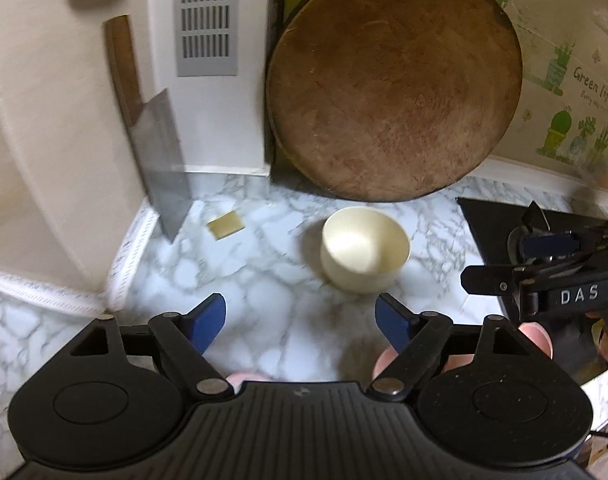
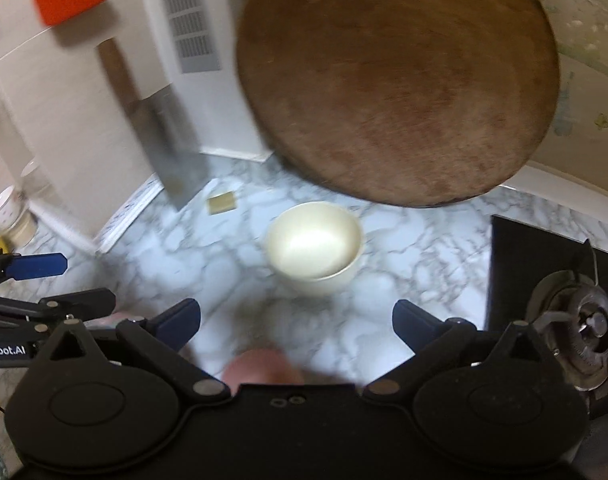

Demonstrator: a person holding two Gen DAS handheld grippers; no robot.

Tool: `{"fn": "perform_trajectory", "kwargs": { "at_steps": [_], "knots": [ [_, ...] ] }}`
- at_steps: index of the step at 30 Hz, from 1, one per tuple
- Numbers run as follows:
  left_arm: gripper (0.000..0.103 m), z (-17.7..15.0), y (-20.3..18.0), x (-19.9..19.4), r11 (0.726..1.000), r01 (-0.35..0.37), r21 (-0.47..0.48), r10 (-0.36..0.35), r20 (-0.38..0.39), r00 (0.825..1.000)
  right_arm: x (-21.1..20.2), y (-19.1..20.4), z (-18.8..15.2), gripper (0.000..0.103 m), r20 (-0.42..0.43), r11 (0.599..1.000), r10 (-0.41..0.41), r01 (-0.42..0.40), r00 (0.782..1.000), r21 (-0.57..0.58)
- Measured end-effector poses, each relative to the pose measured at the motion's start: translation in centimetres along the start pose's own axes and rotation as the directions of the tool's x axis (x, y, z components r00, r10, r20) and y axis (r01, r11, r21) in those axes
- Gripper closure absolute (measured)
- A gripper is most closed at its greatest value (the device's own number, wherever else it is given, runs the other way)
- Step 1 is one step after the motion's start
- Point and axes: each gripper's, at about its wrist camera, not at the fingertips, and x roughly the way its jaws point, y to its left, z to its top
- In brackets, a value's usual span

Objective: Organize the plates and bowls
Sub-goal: 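Move both grippers to the rim of the cream bowl, then close both grippers on the cream bowl rim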

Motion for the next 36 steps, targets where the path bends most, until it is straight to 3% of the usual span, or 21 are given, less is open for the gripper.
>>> {"fn": "perform_trajectory", "kwargs": {
  "at_steps": [11,15,25,30,36],
  "knots": [
    [0.019,4.8,-3.3,7.9,0.999,0.033,-0.039,-0.039,-0.136,0.99,4.8,-6.2,2.2,0.001,-0.053,0.995,-0.023,0.028,0.998,0.1],
    [0.019,5.5,-4.2,10.6,1.0,0.003,-0.019,-0.006,-0.16,0.987,7.0,-7.3,2.7,0.001,-0.085,0.992,-0.027,0.037,0.996,0.12],
    [0.019,6.5,-3.8,17.0,0.996,-0.017,-0.093,-0.007,-0.248,0.969,11.2,-8.5,3.5,0.004,-0.133,0.992,-0.018,0.034,0.991,0.122],
    [0.019,6.2,-2.9,19.7,0.988,-0.036,-0.151,-0.007,-0.278,0.96,13.3,-8.6,3.8,0.011,-0.15,0.991,-0.016,0.035,0.989,0.126],
    [0.019,6.1,-2.6,21.4,0.987,-0.06,-0.149,0.016,-0.28,0.96,15.6,-7.8,3.7,0.018,-0.18,0.994,-0.013,0.032,0.984,0.103]
  ]
}}
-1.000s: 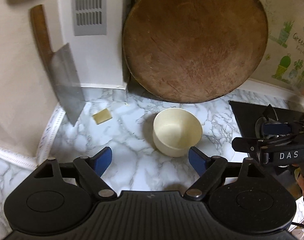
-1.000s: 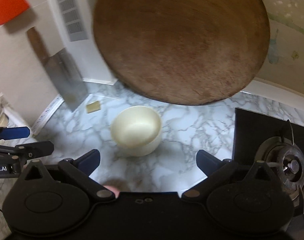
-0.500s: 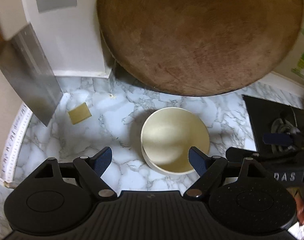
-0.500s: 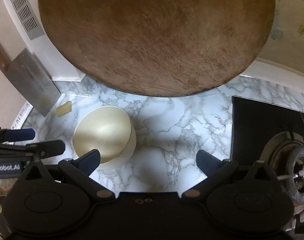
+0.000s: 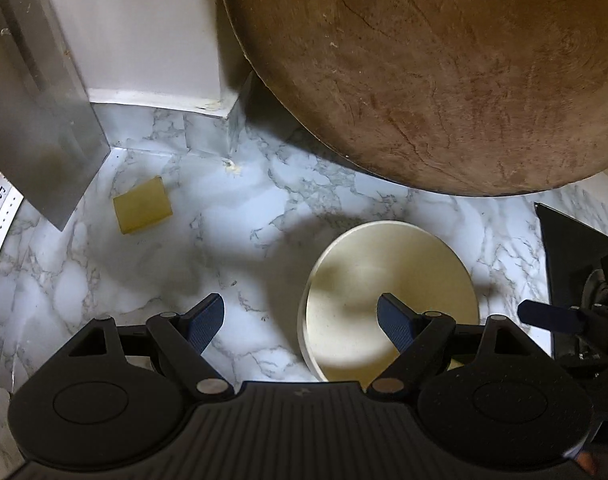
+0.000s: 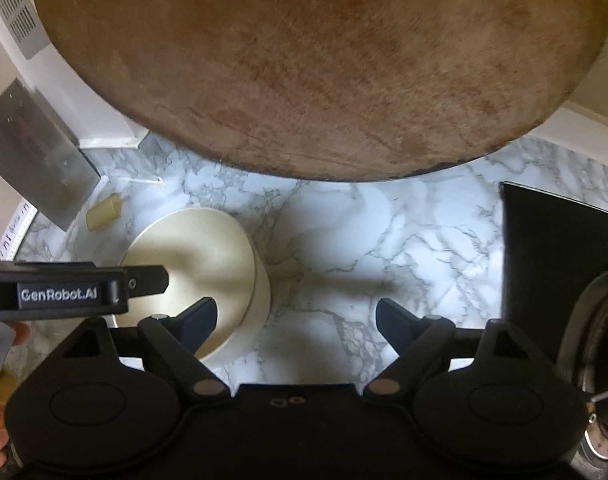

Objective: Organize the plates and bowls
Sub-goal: 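Close both grippers on the cream bowl rim, then lift the cream bowl with both grippers and carry it over the pink saucepan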

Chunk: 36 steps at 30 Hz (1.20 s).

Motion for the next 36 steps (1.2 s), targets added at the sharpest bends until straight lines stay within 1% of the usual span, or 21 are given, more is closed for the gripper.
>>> {"fn": "perform_trajectory", "kwargs": {
  "at_steps": [7,9,11,13,15,16,17,18,19,20,21,24,30,36],
  "knots": [
    [0.02,0.3,-0.3,1.3,1.0,-0.001,0.013,0.001,-0.004,1.0,1.6,1.4,0.0,0.023,-0.022,0.999,-0.006,0.005,1.0,-0.037],
    [0.028,0.3,-0.6,1.5,1.0,-0.002,0.022,0.002,-0.003,1.0,1.8,1.7,0.1,0.027,-0.022,0.999,-0.007,0.006,1.0,-0.048],
    [0.045,0.3,-0.7,1.8,1.0,0.001,0.026,0.0,-0.015,1.0,2.1,1.9,0.2,0.03,-0.024,0.998,-0.006,0.005,1.0,-0.056],
    [0.051,0.3,-0.7,2.0,1.0,-0.001,0.024,0.001,-0.02,1.0,2.4,2.1,0.2,0.035,-0.029,0.998,-0.01,0.008,1.0,-0.063],
    [0.062,0.2,-0.9,2.1,0.999,-0.003,0.035,0.004,-0.019,1.0,2.6,2.1,0.2,0.045,-0.033,0.998,-0.01,0.008,0.999,-0.062],
    [0.07,0.3,-1.0,2.1,0.999,0.001,0.036,0.0,-0.021,1.0,2.7,2.1,0.3,0.046,-0.035,0.998,-0.012,0.01,0.999,-0.06],
    [0.075,0.2,-1.0,2.0,0.999,0.005,0.034,-0.004,-0.022,1.0,2.8,2.2,0.2,0.05,-0.039,0.998,-0.009,0.007,0.999,-0.062],
    [0.078,0.2,-1.0,2.0,0.999,0.004,0.036,-0.004,-0.019,1.0,2.9,2.2,0.2,0.056,-0.042,0.998,-0.005,0.002,0.999,-0.063],
    [0.087,0.2,-1.2,1.9,0.999,-0.001,0.042,0.001,-0.016,1.0,2.9,2.3,0.2,0.058,-0.043,0.998,-0.004,0.002,0.999,-0.062],
    [0.09,0.1,-1.2,1.9,0.999,-0.008,0.049,0.008,-0.014,1.0,3.0,2.3,0.1,0.064,-0.043,0.998,-0.002,-0.001,0.999,-0.06],
    [0.091,0.1,-1.3,1.8,0.999,-0.011,0.053,0.012,-0.016,1.0,2.9,2.3,0.1,0.07,-0.042,0.998,0.006,-0.008,0.999,-0.058],
    [0.095,-0.1,-1.5,1.7,0.998,-0.018,0.06,0.02,-0.02,1.0,2.8,2.2,0.2,0.081,-0.04,0.999,0.022,-0.023,0.999,-0.038],
    [0.097,-0.4,-1.7,1.0,0.997,-0.02,0.071,0.021,-0.016,1.0,2.3,2.1,0.1,0.089,-0.036,1.0,-0.005,0.003,0.999,-0.031],
    [0.097,-0.6,-2.3,0.0,0.997,-0.029,0.077,0.03,-0.01,1.0,1.1,2.4,0.0,0.093,-0.027,0.999,-0.03,0.029,0.999,-0.043]
  ]
}}
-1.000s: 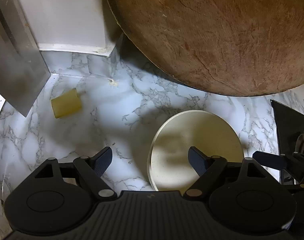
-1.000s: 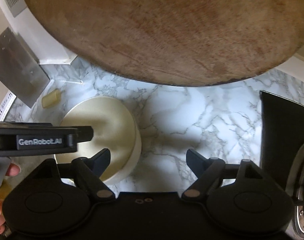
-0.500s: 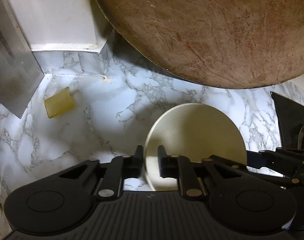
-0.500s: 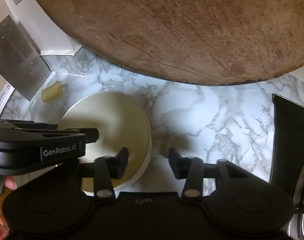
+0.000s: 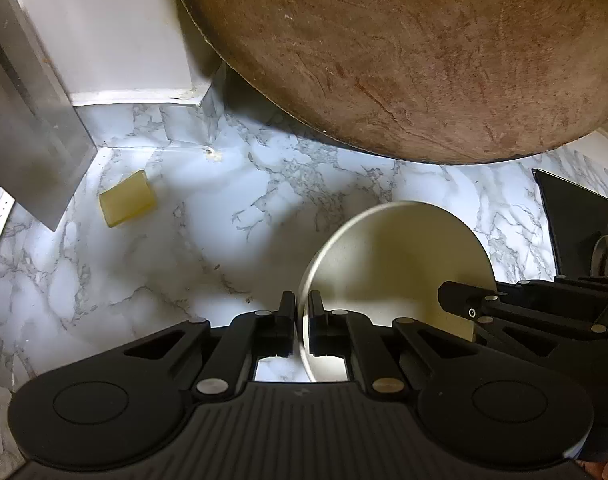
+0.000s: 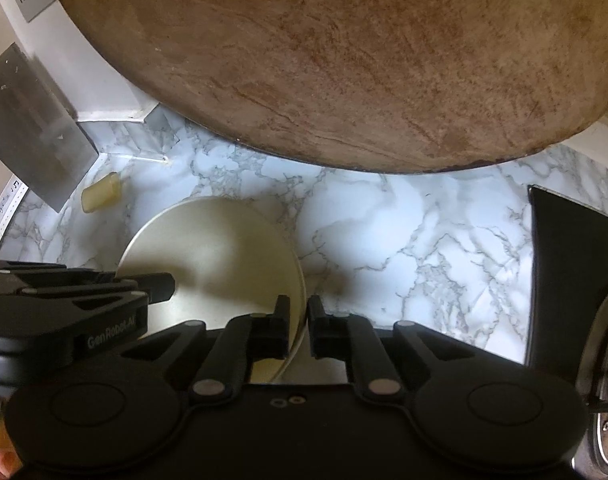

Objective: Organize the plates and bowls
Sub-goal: 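Lift the cream bowl with both grippers and carry it over the pink saucepan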

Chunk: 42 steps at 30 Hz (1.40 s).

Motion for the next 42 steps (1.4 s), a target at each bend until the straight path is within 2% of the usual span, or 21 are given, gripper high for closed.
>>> {"fn": "perform_trajectory", "kwargs": {
  "at_steps": [12,23,33,42],
  "knots": [
    [0.098,-0.7,0.1,-3.7,1.0,0.016,-0.012,-0.016,0.058,0.998,-3.3,1.0,0.1,0.096,0.056,1.0,-0.019,0.02,0.998,-0.022],
    [0.098,-2.7,1.0,-9.5,1.0,0.024,0.018,-0.026,0.111,0.994,-8.4,2.9,-0.4,0.096,0.115,0.998,-0.012,0.019,0.993,-0.056],
    [0.098,-6.6,3.2,-15.8,1.0,0.007,0.03,-0.012,0.162,0.987,-13.8,6.9,-2.8,0.096,0.168,0.994,0.006,0.013,0.986,-0.113],
    [0.098,-10.7,6.1,-20.1,0.999,-0.019,0.031,0.013,0.171,0.985,-17.4,10.7,-5.7,0.095,0.177,0.986,0.052,-0.023,0.983,-0.165]
  ]
}}
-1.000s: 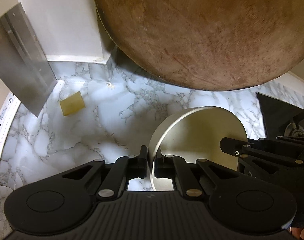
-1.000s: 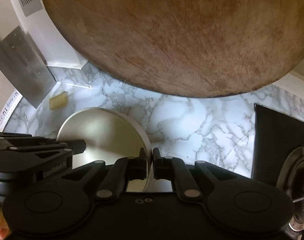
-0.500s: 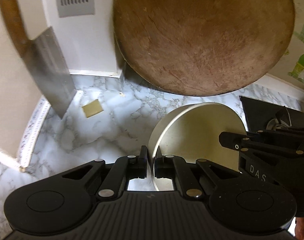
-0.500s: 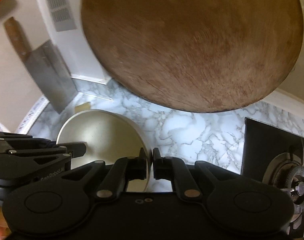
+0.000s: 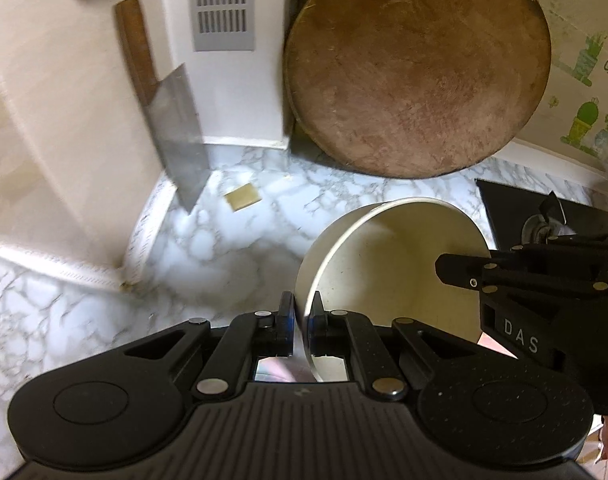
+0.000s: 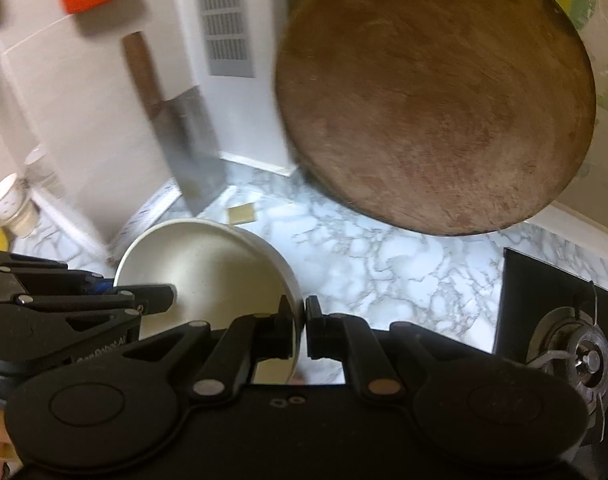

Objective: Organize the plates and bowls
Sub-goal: 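Lift the cream bowl with both grippers and carry it over the pink saucepan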

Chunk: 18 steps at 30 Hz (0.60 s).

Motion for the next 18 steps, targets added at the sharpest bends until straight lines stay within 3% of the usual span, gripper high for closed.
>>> {"fn": "perform_trajectory", "kwargs": {
  "at_steps": [8,18],
  "knots": [
    [0.098,-4.5,3.1,-1.0,0.999,-0.039,-0.018,0.038,-0.066,0.997,0.1,4.0,-2.8,0.095,-0.056,0.997,0.063,-0.065,0.996,-0.034],
    [0.098,-8.7,5.5,0.4,0.995,-0.097,-0.03,0.091,-0.178,0.98,2.8,7.9,-6.0,0.096,-0.159,0.988,0.129,-0.14,0.979,-0.059]
  ]
}}
